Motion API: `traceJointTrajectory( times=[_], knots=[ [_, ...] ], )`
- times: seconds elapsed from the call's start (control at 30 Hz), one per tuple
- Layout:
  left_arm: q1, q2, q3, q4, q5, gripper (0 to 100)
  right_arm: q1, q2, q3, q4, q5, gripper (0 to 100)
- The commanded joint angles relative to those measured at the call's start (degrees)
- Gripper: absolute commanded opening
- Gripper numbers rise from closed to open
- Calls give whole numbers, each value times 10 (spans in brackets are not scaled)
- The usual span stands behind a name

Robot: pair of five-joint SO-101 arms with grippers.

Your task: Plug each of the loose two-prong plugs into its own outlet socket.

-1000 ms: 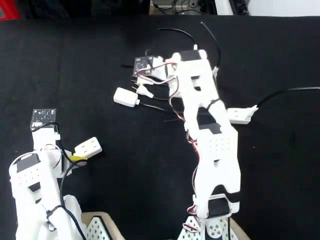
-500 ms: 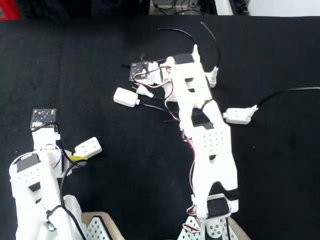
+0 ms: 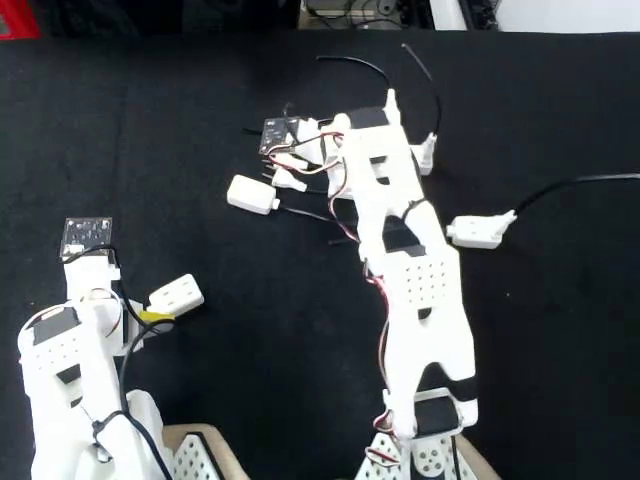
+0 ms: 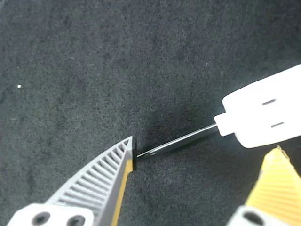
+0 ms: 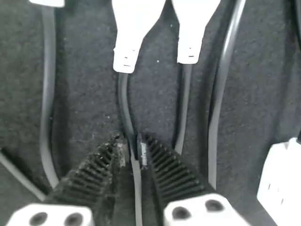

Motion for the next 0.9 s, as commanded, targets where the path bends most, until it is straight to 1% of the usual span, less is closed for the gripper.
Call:
traceJointTrajectory(
  times=[0.0, 0.47, 0.6, 0.77, 0.87],
  knots=[
    [6, -9, -3, -11, -4, 406, -4, -33, -16, 28, 9, 11],
    [6, -9, -3, -11, -4, 406, -8, -231, -11, 148, 49, 11],
    [6, -9, -3, -11, -4, 406, -10, -287, -11, 199, 69, 11],
    [6, -9, -3, -11, -4, 406, -38, -364, -2, 247, 88, 11],
    [6, -9, -3, -11, -4, 406, -76, -429, 58, 247, 89, 11]
  ],
)
